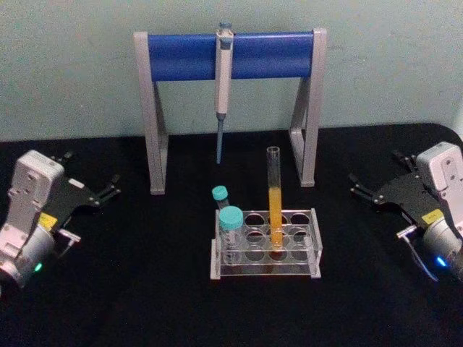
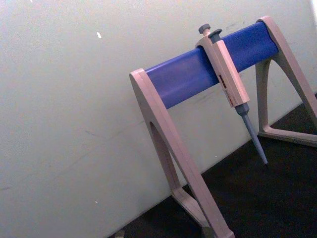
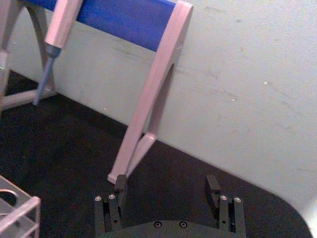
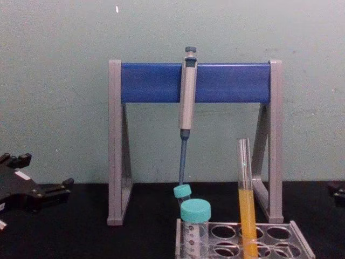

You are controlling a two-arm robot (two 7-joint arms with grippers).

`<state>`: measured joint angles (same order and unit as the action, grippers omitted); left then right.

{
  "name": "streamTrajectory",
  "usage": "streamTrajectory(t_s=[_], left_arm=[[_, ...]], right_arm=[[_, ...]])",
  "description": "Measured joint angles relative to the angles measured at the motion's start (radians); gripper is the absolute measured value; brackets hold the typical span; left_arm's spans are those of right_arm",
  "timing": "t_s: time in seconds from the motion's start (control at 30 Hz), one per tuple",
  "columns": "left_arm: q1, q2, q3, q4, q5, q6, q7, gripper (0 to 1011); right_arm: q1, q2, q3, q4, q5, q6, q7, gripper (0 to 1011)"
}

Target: Pick up the test tube from the test tube rack, shake it, then place it back into the test tube rack.

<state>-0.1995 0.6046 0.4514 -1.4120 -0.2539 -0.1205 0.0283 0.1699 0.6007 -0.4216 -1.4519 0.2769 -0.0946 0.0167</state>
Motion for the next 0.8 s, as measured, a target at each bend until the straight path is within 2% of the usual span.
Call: streamTrajectory(t_s=[0.1,0.4,0.5,0.53,0.67,0.8], left_arm=[[0.0,0.0,0.0,0.0,0.0,0.0,0.0,1001],[0.0,0.0,0.0,0.0,0.0,0.0,0.0,1001],[0.0,0.0,0.0,0.0,0.0,0.0,0.0,1001],[0.0,0.0,0.0,0.0,0.0,0.0,0.0,1001],[0.0,0.0,0.0,0.0,0.0,0.0,0.0,1001],[0.0,0.0,0.0,0.0,0.0,0.0,0.0,1001]], right_arm=[[-0.011,0.0,0.009,-0.017,0.019,0.011,0.019,1000],[-0.055,-0.005,0.048,-0.091,0.128,0.078,0.119,1000],[-0.072,-0.009,0.063,-0.119,0.18,0.117,0.164,1000],[-0.072,-0.009,0.063,-0.119,0.18,0.117,0.164,1000],[-0.088,-0.015,0.08,-0.15,0.245,0.174,0.219,1000],[-0.09,-0.02,0.085,-0.17,0.291,0.226,0.27,1000]])
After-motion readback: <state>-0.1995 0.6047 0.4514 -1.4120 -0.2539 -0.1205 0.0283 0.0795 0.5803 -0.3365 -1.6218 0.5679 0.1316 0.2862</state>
